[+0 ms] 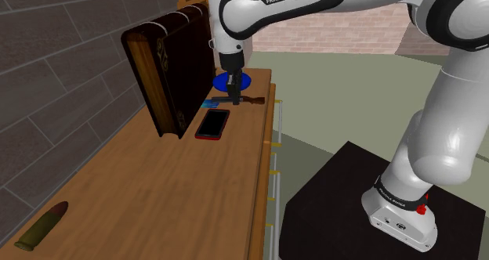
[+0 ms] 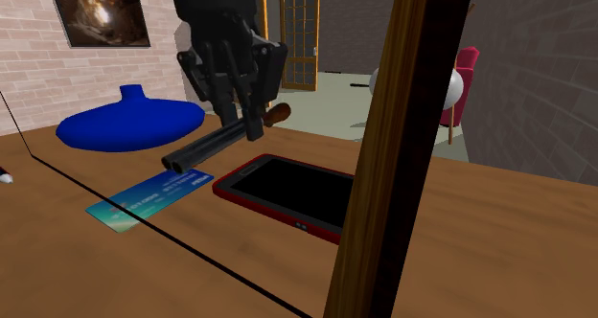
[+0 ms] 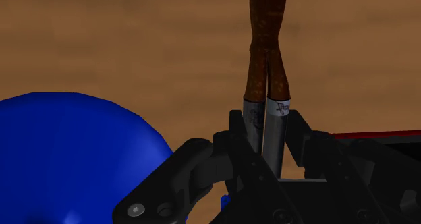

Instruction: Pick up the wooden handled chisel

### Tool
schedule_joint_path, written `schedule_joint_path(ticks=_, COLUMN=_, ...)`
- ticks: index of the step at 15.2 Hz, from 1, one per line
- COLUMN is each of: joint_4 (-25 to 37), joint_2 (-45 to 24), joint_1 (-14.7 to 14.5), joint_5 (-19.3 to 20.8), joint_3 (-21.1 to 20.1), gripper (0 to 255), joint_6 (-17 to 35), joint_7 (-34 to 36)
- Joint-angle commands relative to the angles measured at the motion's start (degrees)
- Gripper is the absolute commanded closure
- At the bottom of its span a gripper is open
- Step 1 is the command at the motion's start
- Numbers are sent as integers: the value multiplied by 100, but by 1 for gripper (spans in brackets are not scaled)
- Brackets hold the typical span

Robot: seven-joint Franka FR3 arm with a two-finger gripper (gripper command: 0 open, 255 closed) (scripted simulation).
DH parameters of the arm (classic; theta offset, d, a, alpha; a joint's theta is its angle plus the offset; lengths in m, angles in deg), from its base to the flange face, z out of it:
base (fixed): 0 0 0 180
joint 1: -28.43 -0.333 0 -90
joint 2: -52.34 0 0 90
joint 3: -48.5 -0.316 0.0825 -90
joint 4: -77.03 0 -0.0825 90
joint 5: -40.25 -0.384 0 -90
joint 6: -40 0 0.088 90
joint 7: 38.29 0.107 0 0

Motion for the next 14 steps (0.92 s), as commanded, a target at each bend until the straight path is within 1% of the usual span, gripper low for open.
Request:
schedule_joint_path(ticks=1, joint_4=164, joint_2=-1, joint_1=-3, joint_5=0, joint_3=-2, gripper=255, joint_6=-164, joint_7=10)
schedule_joint_path(ticks=12, joint_4=1106, joint_2=-73, joint_1=-11, joint_5=13, joint_3=-8, gripper=255, joint_6=-1034, joint_7=51)
schedule_joint_path(ticks=14, joint_4=1120, joint_2=-75, joint_1=-11, joint_5=14, joint_3=-8, gripper=255, joint_6=-1046, joint_7=52)
